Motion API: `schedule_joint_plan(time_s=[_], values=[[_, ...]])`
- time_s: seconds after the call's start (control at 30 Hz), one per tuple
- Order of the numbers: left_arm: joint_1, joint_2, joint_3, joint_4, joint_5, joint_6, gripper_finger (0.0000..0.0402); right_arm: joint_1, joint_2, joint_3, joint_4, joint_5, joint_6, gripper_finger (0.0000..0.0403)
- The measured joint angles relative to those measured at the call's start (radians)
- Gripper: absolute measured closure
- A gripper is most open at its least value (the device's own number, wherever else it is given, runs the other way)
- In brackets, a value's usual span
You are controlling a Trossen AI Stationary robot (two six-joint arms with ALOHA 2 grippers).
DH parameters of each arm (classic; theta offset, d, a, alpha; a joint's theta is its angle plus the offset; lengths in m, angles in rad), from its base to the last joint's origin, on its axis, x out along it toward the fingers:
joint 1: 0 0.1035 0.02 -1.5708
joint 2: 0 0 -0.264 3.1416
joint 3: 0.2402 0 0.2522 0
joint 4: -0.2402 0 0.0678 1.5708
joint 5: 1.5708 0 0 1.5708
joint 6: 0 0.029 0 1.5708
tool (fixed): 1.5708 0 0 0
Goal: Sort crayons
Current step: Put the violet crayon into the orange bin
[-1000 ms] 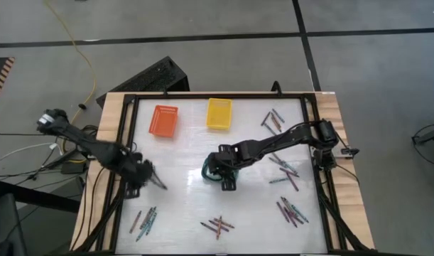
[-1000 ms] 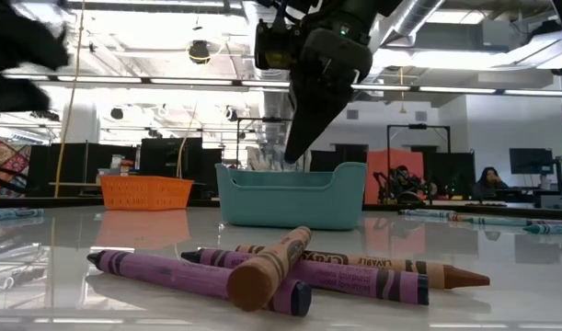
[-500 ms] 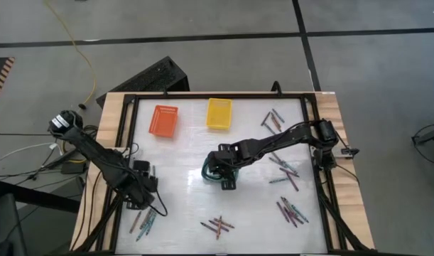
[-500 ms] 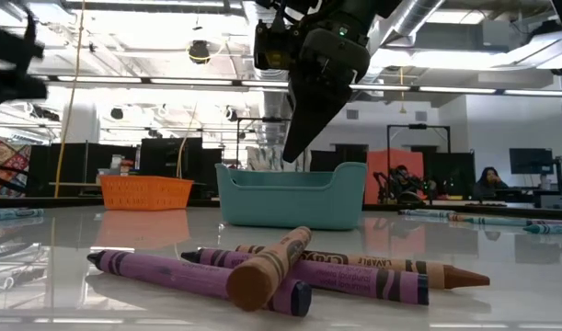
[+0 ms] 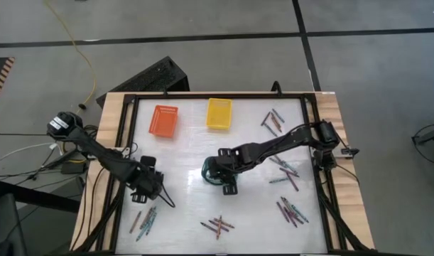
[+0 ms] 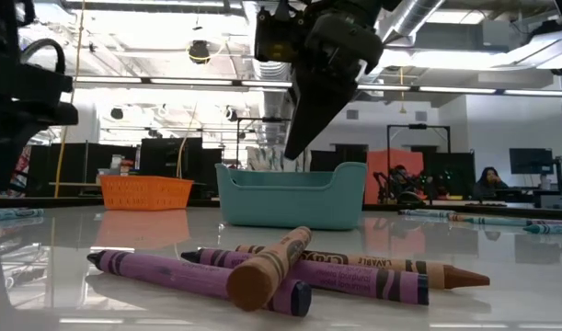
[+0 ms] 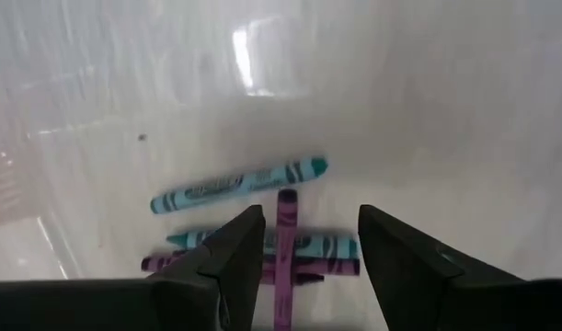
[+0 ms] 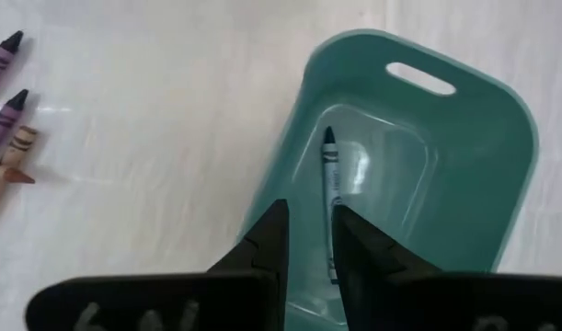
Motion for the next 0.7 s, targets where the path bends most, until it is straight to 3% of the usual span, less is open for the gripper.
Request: schedule_joint_plan(time_s=[0.3,0.7], values=[[0.059,0.0,-0.011,0.014,0.014,0.057,0.0294,0.005,0.0,0.0,0.002,0.0,-0.005,0.0321],[0.074,0.162,-0.007,0.026,0.065,0.082,0.0297,0.005,0.0,0.0,0.0,0.0,-0.007,0.0321]])
